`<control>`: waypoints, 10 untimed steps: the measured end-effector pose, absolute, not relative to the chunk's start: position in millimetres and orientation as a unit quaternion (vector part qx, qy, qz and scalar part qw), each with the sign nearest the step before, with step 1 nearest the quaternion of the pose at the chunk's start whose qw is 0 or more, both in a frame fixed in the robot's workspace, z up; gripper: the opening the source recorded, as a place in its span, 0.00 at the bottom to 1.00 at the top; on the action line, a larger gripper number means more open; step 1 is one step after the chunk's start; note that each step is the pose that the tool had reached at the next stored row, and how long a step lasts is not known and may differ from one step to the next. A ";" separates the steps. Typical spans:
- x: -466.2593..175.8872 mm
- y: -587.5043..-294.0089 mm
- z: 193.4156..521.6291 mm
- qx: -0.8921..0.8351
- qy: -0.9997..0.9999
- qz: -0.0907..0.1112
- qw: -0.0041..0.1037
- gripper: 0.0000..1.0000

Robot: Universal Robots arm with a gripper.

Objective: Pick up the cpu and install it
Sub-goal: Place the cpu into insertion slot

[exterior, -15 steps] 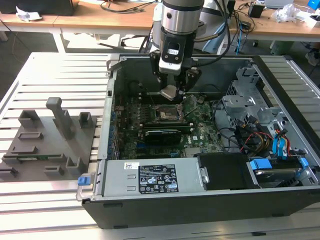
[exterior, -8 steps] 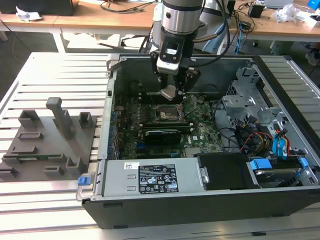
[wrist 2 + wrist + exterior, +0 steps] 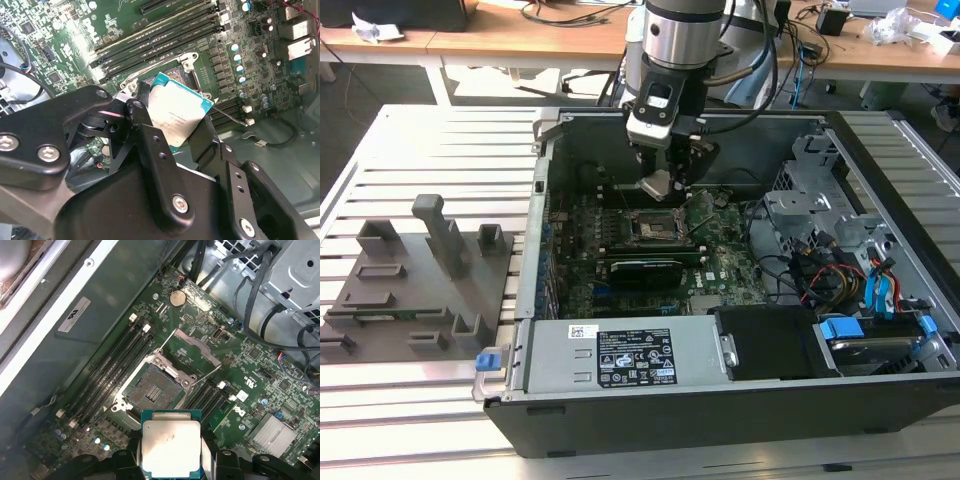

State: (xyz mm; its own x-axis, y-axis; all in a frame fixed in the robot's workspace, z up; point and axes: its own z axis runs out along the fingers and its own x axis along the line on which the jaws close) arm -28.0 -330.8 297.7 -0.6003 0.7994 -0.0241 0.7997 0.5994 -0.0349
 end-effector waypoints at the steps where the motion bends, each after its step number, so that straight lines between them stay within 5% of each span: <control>1: -28.0 -330.8 297.7 0.452 0.892 -0.021 0.003 0.55; 10: -28.0 -330.8 297.7 0.482 0.876 -0.021 0.002 0.55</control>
State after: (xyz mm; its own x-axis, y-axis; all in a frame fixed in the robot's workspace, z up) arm -28.0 -330.8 297.7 -0.5360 0.8439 -0.0244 0.8441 0.5351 -0.0351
